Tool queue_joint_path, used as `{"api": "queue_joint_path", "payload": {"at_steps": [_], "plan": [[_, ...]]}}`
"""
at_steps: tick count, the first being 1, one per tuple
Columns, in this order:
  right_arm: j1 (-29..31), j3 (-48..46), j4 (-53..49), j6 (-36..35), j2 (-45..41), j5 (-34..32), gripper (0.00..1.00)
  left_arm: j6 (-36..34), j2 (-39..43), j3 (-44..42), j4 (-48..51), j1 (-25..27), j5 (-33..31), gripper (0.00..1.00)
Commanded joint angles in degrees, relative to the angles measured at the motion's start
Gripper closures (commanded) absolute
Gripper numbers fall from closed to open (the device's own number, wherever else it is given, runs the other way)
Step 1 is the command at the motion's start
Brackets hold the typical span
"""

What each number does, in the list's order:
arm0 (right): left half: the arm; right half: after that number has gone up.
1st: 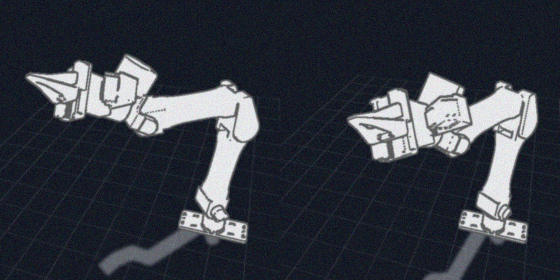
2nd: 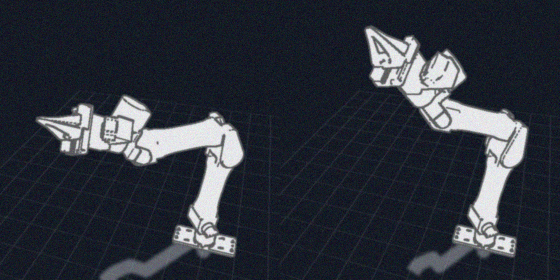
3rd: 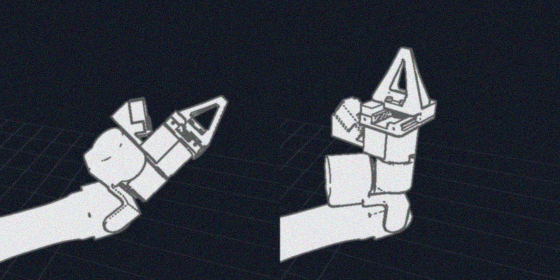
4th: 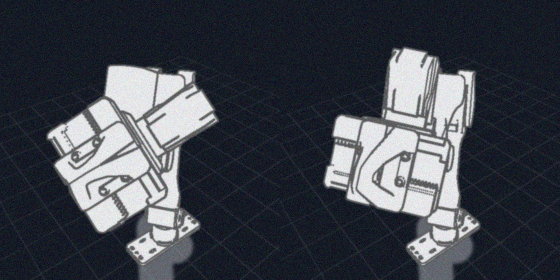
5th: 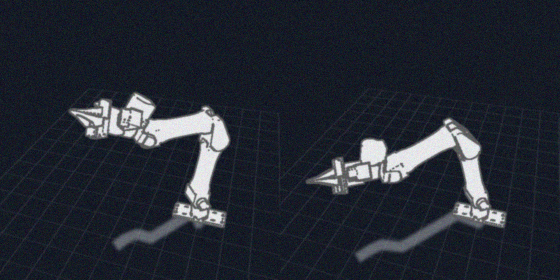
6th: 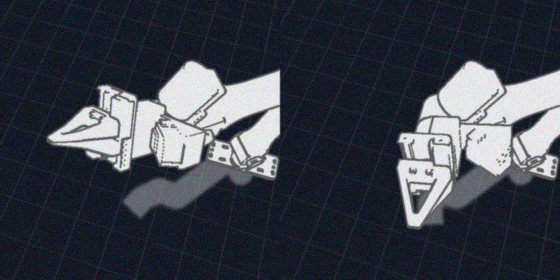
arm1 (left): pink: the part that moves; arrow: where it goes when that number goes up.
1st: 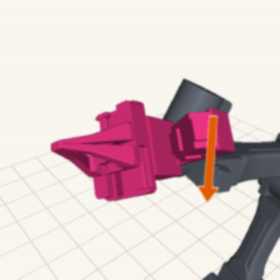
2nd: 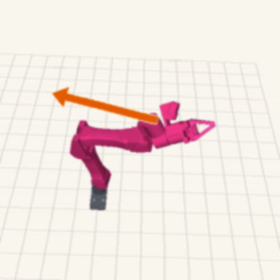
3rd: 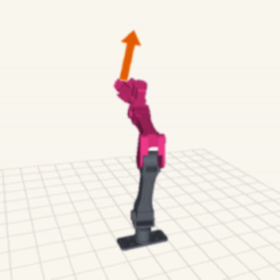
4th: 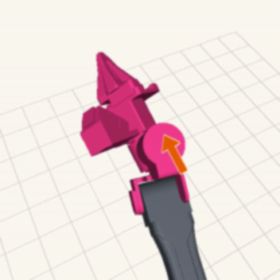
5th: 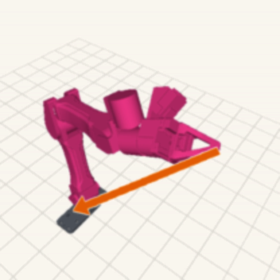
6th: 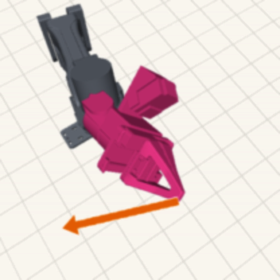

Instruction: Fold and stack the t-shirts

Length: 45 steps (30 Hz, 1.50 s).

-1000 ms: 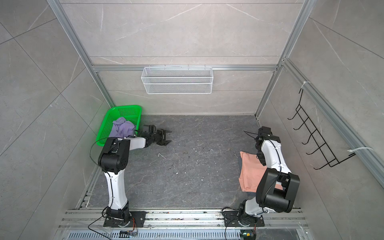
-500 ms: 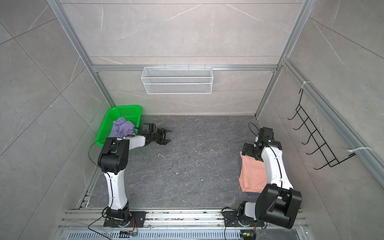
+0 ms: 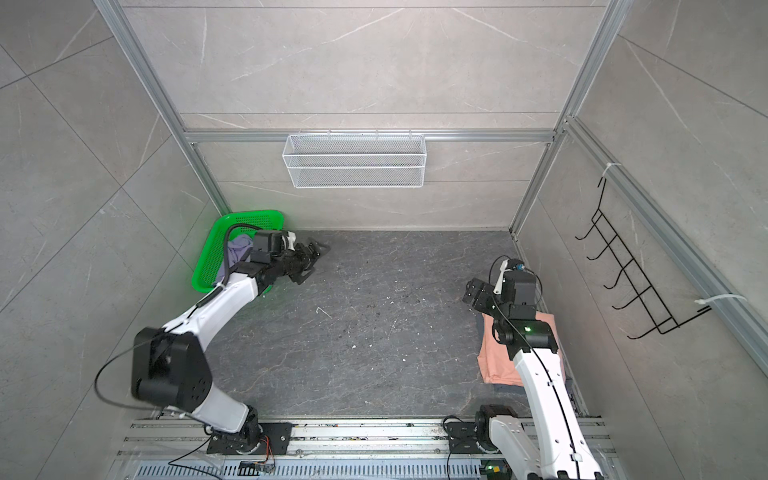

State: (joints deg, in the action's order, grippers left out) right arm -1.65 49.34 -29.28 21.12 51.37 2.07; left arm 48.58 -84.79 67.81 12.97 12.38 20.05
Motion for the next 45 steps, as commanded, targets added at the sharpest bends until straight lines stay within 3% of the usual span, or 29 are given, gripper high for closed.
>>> {"api": "queue_joint_path", "payload": {"at_steps": [1,7,10,13,16,20,23,26,31,33,36,38,39,41,45], "plan": [[2.06,-3.27,2.38,2.32,-2.66,-3.41,0.01,-11.83,10.67,-5.78,8.85,-0.01,-16.34,0.0],[4.08,-8.29,2.59,1.3,-4.27,-6.74,0.01,-28.31,29.05,-19.21,5.79,-0.54,-39.07,0.0],[4.12,-10.1,3.36,0.0,-4.69,-10.49,0.0,-37.24,33.8,-26.7,-3.68,-0.78,-44.92,0.0],[4.12,-11.99,6.07,-1.34,-4.79,-14.89,0.01,-43.61,35.3,-35.74,-14.98,-1.71,-46.77,0.0],[4.11,-14.44,10.82,-2.59,-4.38,-17.82,0.01,-43.29,34.6,-43.06,-24.66,-3.75,-46.77,0.0],[4.13,-16.37,16.09,-4.86,-2.01,-18.16,0.01,-40.71,28.62,-52.84,-44.85,-6.79,-49.52,0.0],[4.16,-15.37,16.38,-6.24,1.38,-17.71,0.01,-39.05,20.91,-54.68,-52.89,-8.4,-50.27,0.0],[4.11,-15.3,18.66,-7.49,3.99,-16.57,0.01,-42.07,13.74,-54.37,-60.03,-8.6,-52.46,0.0],[4.12,-17.4,28.09,-11.42,7.54,-14.4,0.01,-45.37,3.86,-52.64,-69.07,-10.94,-46.59,0.0],[4.11,-16.51,28.61,-12.99,9.75,-14.07,0.01,-45.43,4.29,-50.37,-62.36,-11.6,-39.66,0.0],[4.11,-17.15,32.8,-15.17,11.8,-15.56,0.01,-47.48,-3.63,-50.18,-72.05,-13.32,-34.35,0.0],[4.11,-17.75,36.28,-17.15,12.8,-15.34,0.01,-45.31,-0.28,-47.36,-60.36,-14.66,-30.66,0.01],[4.11,-17.9,37.95,-18.04,13.4,-15.14,0.01,-45.78,-2.22,-48.67,-66.57,-15.16,-30.13,0.01],[4.16,-18.64,42.25,-19.47,15.21,-13.99,0.01,-45.29,-0.83,-47.86,-61.7,-15.19,-30.06,0.01],[4.11,-20.52,51.69,-20.02,20.67,-12.33,0.01,-45.68,-1.1,-47.93,-62.65,-15.04,-30.85,0.0]]}}
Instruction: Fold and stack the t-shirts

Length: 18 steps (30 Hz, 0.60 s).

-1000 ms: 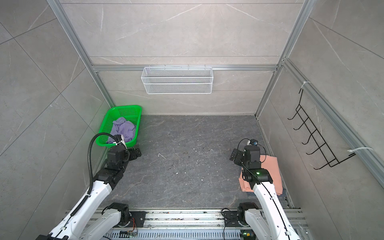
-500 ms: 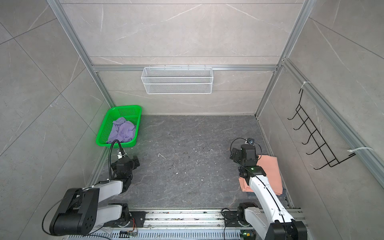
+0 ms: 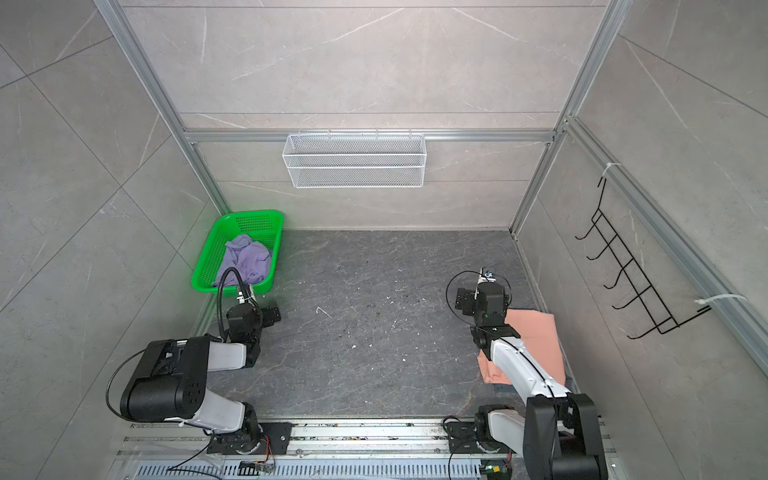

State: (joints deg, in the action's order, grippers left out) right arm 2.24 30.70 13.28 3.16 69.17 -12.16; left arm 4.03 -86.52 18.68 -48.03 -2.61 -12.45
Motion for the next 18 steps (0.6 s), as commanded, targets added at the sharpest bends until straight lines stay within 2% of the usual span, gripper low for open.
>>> {"api": "queue_joint_path", "payload": {"at_steps": [1,2,6,9,11,12,14,16,18], "plan": [[0.22,-2.15,11.11,-2.18,4.5,3.07,0.01,-1.32,0.35,1.03,-2.43,0.14,1.02,0.0],[0.24,-1.18,8.78,-2.65,5.51,3.94,0.01,-1.23,0.66,1.15,-1.62,0.16,1.11,0.0],[0.13,-9.06,24.5,1.74,7.41,4.32,0.0,-1.2,0.67,1.09,-1.82,0.26,1.03,0.0],[0.31,-9.29,27.14,0.51,8.9,7.08,0.0,-1.19,0.57,1.12,-1.86,0.26,0.99,0.0],[0.31,-10.18,31.99,1.23,12.44,5.15,0.0,-1.14,0.56,1.2,-1.7,0.24,0.91,0.0],[0.52,-10.81,35.97,0.07,14.97,7.23,0.0,-1.17,0.52,1.17,-1.8,0.24,0.93,0.0],[1.76,-11.87,42.78,-0.89,18.74,6.24,0.0,-1.2,0.56,1.27,-1.72,0.24,0.94,0.0],[1.85,-11.19,37.42,-0.97,16.86,6.54,0.0,-1.19,0.5,1.27,-1.63,0.26,1.07,0.0],[1.89,-11.09,39.55,-1.39,18.05,6.54,0.0,-1.13,0.48,1.43,-1.5,0.24,1.08,0.0]]}}
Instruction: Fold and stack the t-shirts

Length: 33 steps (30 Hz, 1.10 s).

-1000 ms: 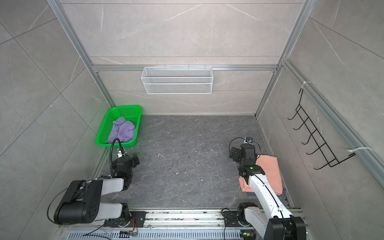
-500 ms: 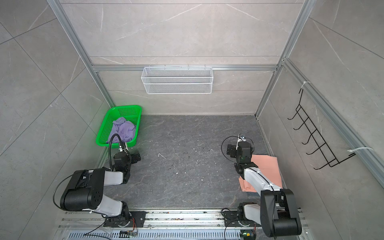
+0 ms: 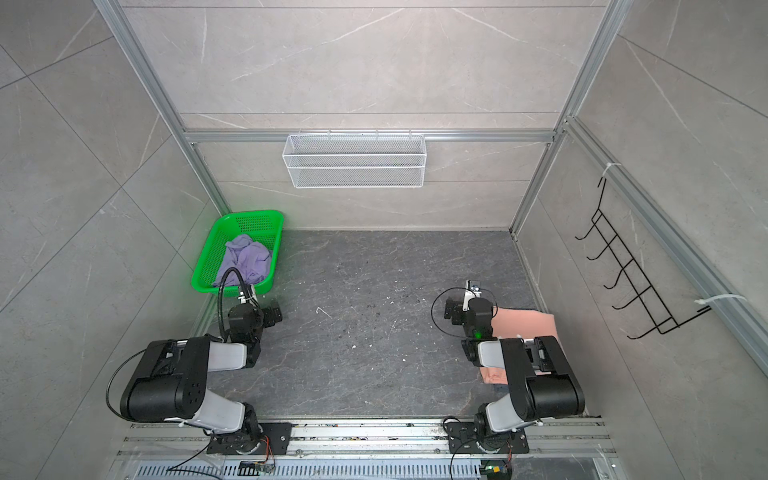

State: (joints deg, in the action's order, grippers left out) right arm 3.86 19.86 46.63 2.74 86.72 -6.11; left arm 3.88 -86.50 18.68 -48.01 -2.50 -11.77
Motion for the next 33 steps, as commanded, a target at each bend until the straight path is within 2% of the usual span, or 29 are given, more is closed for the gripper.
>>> {"api": "queue_joint_path", "payload": {"at_steps": [1,33], "plan": [[0.31,0.06,4.65,-0.97,0.03,0.36,0.0,-0.94,0.41,1.44,-1.47,0.15,0.41,0.0],[1.9,0.27,4.26,-1.94,0.02,-1.89,0.01,-1.01,0.61,1.19,-1.83,0.13,0.41,0.0]]}}
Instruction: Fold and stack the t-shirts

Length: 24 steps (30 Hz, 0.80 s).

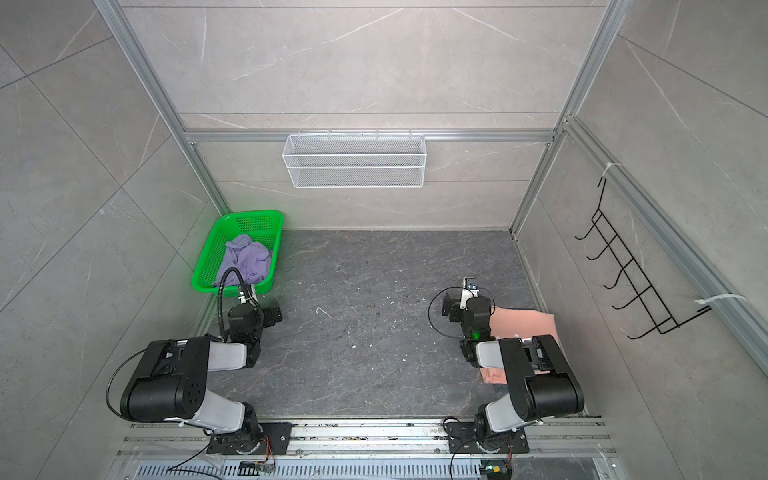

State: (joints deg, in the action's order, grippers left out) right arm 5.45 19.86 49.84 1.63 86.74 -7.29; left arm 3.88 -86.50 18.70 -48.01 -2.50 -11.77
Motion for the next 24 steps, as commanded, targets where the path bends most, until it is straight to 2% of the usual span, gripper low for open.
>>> {"api": "queue_joint_path", "payload": {"at_steps": [1,24], "plan": [[0.36,0.27,1.04,-0.82,-0.1,-0.71,0.01,-1.01,0.64,1.16,-1.84,0.13,0.38,0.0],[0.34,0.71,0.34,-0.56,0.09,-0.8,0.01,-1.05,0.63,1.16,-1.87,0.14,0.4,0.0]]}}
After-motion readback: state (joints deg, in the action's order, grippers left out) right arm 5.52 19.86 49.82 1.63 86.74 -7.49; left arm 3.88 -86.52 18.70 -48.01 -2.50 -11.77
